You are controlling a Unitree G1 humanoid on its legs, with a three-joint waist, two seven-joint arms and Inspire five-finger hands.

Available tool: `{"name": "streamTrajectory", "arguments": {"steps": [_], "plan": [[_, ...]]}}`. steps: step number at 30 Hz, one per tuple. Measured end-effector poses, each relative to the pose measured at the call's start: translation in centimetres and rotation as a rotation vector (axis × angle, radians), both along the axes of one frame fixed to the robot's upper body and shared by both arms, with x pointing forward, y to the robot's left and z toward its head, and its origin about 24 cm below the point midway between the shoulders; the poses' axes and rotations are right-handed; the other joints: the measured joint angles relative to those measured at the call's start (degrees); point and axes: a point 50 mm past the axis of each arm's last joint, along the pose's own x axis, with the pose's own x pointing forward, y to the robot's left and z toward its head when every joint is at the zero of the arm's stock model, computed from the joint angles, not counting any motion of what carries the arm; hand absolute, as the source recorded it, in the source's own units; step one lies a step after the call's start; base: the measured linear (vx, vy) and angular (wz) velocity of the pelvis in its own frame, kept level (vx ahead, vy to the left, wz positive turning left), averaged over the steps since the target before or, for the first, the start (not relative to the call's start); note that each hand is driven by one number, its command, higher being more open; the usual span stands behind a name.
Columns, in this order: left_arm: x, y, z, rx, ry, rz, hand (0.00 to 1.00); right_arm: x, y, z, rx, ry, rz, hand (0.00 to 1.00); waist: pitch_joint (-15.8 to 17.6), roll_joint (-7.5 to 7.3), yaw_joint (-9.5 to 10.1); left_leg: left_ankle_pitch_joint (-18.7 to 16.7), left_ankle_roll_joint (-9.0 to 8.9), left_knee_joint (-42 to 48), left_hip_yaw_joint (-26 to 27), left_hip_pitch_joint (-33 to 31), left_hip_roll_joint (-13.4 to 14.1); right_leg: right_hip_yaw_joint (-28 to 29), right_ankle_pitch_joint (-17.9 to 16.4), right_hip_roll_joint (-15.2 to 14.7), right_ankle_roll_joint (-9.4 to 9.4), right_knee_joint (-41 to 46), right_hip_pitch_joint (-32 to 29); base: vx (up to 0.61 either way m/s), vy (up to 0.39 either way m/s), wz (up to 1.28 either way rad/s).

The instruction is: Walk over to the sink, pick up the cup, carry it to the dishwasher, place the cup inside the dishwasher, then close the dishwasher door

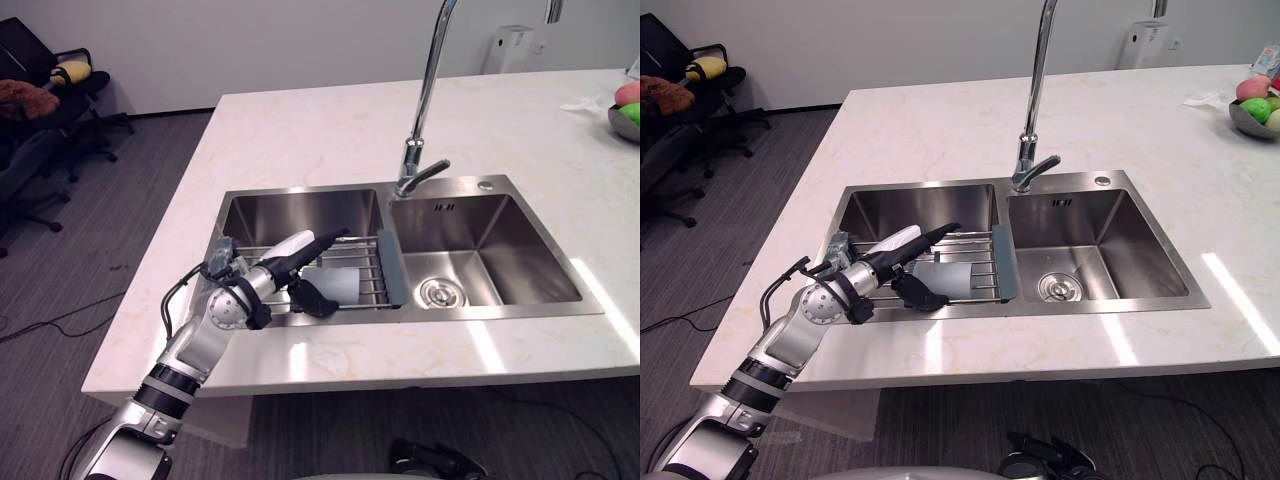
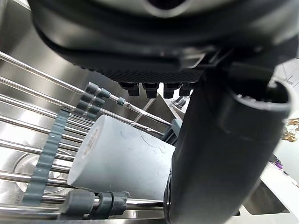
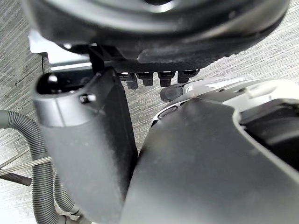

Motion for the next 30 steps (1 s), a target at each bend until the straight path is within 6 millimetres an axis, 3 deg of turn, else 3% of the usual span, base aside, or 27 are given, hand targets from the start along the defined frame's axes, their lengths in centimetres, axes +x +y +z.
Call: {"name": "streamTrajectory", "arguments": {"steps": [14,30], "plan": [[0.3,-0.4,-0.4,-0.054,-0.025,0.089,1.00,0.6,0.0,0.1,-0.010,0.015,0.043,1.00,0.04,-0.06,0.09,-0.49,0.18,0.22,-0.16,-0.17,-0.21,-0.29,-0.08,-0.23,0.10,-0.03,-0.06,-0.02,-0.012,0.01],[1.6,-0.6,-1.4,0.078,0.050,0.184,1.00,1.3,0.4,0.1,0.012,0.034,0.088,1.00,0.06,-0.16,-0.70,-0.51,0.14,0.34,-0.08,-0.71,-0.08,-0.15,-0.12,-0.09,0.17,-0.03,-0.62,-0.01,-0.006,0.00]]}}
